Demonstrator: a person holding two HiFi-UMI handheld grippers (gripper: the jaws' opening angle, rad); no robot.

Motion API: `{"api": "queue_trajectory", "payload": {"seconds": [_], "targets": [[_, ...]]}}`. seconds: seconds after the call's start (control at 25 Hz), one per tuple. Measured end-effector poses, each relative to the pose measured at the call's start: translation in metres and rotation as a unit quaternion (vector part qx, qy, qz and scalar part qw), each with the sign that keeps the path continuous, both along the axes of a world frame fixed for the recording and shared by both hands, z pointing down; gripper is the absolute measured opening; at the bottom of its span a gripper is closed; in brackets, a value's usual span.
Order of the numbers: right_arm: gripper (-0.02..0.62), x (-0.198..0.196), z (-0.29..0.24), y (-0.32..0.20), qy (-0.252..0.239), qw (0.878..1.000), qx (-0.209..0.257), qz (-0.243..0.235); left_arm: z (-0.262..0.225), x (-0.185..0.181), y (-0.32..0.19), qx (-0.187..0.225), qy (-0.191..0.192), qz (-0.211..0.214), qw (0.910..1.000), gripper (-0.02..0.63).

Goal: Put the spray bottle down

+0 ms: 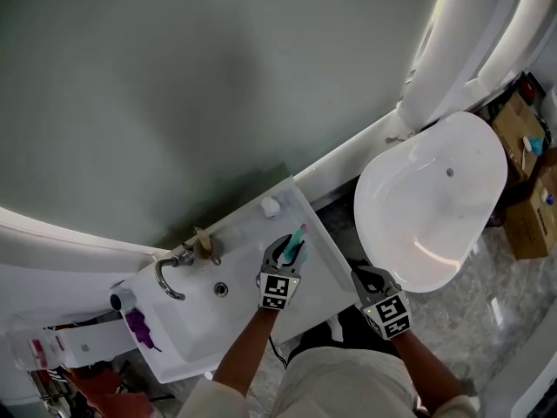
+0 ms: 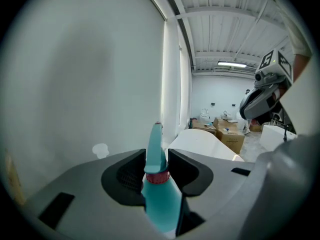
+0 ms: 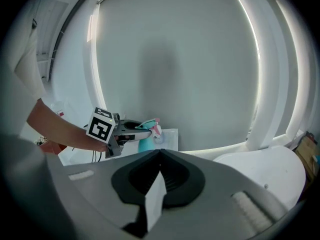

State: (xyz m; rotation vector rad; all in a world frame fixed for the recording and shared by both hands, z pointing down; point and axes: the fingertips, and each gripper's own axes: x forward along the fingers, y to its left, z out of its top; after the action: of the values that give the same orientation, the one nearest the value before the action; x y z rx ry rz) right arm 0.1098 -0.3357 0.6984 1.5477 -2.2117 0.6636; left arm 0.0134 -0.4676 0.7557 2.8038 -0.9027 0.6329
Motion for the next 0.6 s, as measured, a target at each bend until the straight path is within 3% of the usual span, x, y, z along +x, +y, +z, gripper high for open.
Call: {"api": "queue_trajectory", "payload": {"seconds": [0.6], "targets": [[0.011, -0.006, 0.023, -0.004, -0.003, 1.000, -0.030, -0.007, 0.033, 0.025, -0.027, 0.047, 0.011, -0.012, 0.9988, 0.138]]}}
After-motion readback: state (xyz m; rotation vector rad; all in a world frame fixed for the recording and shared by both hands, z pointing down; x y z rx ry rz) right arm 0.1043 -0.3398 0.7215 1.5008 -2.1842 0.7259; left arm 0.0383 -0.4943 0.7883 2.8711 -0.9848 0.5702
